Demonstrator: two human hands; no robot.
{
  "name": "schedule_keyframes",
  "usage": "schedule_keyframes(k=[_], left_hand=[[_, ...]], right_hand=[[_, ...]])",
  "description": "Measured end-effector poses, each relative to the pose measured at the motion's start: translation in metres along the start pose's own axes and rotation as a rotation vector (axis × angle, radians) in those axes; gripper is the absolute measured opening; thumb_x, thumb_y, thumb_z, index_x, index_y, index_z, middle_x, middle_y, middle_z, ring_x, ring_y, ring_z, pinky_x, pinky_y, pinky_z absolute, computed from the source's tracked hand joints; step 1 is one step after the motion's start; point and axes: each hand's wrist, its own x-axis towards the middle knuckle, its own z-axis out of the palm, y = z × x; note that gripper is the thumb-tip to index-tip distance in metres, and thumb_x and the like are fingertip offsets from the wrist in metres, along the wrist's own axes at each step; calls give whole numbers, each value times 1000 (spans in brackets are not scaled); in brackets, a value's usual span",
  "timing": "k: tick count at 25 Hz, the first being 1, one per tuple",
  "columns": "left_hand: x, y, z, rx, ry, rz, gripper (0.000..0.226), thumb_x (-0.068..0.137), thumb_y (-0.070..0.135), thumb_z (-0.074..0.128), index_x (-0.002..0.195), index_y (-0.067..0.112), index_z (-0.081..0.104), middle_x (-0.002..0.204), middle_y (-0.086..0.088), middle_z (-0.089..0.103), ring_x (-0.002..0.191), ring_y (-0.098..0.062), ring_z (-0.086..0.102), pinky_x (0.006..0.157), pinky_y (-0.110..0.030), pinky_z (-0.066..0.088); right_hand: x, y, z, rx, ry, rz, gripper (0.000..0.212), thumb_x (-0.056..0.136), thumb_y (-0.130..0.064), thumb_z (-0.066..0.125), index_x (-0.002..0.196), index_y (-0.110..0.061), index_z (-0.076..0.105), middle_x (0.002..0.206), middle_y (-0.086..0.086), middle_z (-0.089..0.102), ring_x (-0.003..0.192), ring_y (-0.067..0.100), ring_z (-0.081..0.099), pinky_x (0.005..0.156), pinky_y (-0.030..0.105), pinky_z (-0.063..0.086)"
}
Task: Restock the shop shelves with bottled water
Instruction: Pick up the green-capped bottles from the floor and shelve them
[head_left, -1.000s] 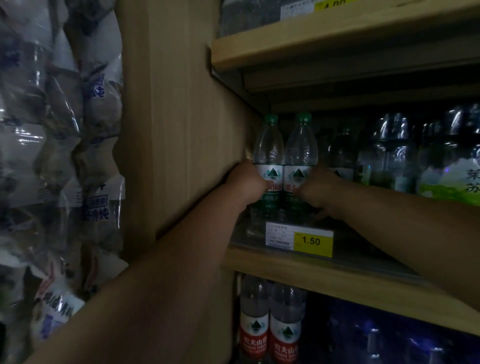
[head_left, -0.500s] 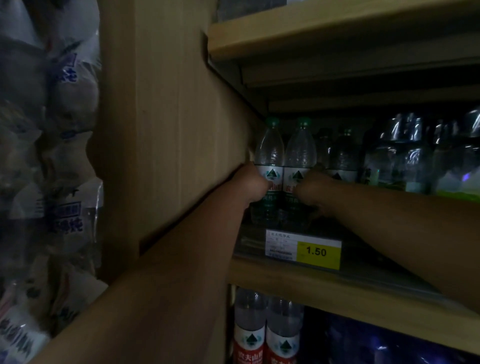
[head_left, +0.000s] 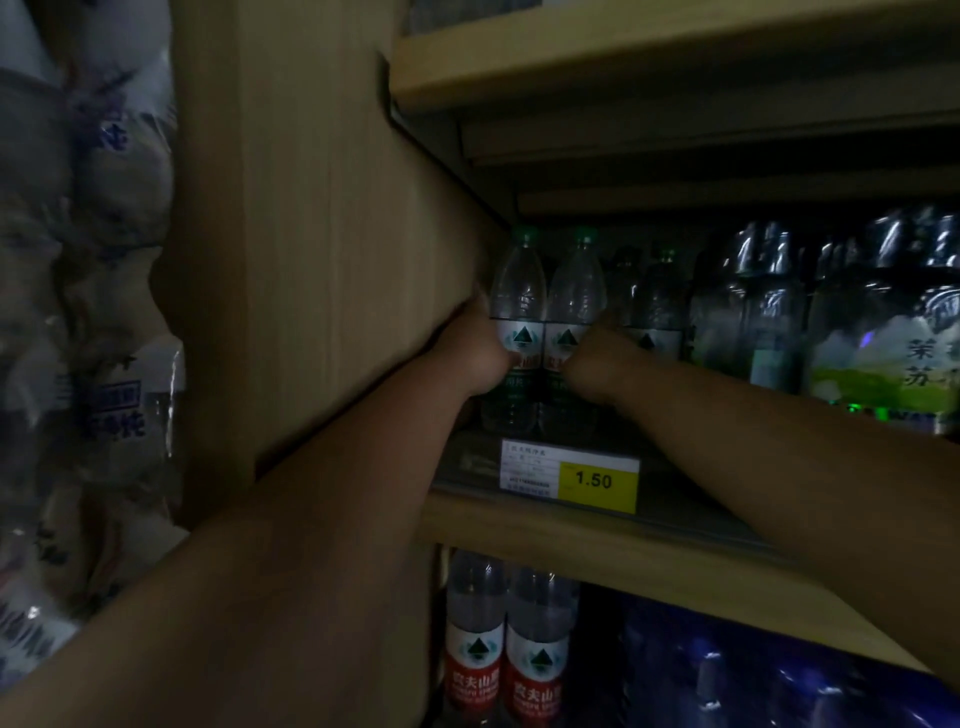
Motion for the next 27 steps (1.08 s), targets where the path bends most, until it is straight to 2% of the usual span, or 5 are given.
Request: schedule_keyframes(k=[3, 11, 14, 18, 27], left_hand=[[-13, 10, -15, 128, 23, 107, 63, 83, 13, 74, 138, 16, 45, 133, -10, 58, 120, -25, 57, 99, -30, 44], [-104, 35, -43, 743, 30, 240, 84, 88, 39, 63, 154, 21, 14, 153, -6, 36, 138, -26, 36, 116, -40, 26], [-142, 41, -52, 733, 88, 251, 77, 89, 46, 59, 152, 22, 22, 153, -2, 37, 142, -24, 30, 118, -44, 22], [-195, 45, -53, 598, 66, 232, 79, 85, 50, 61, 151, 25, 24, 155, 2, 33, 146, -19, 21, 120, -40, 21], [-281, 27, -13, 445, -43, 478, 82, 79, 61, 47, 147, 20, 28, 153, -2, 33, 145, -22, 21, 119, -26, 11]], right_hand=[[-20, -6, -11, -172, -6, -105, 91, 91, -6, 55, 151, -4, -12, 149, 29, 25, 129, 39, 44, 99, 38, 43], [-93, 5, -28, -493, 14, -465, 94, 92, -32, 58, 153, -19, -12, 161, 13, 0, 145, 37, 13, 112, 48, 33], [-131, 27, -37, -511, 104, -556, 86, 92, -61, 43, 154, -22, -3, 161, 7, 7, 146, 32, 14, 113, 50, 29], [-176, 53, -36, -597, 290, -589, 85, 80, -71, 33, 145, -16, 40, 146, 14, 45, 137, 40, 36, 103, 68, 27], [-305, 102, 1, -636, 318, -261, 80, 77, -70, 37, 141, -21, 46, 150, 10, 40, 140, 39, 30, 104, 69, 24]])
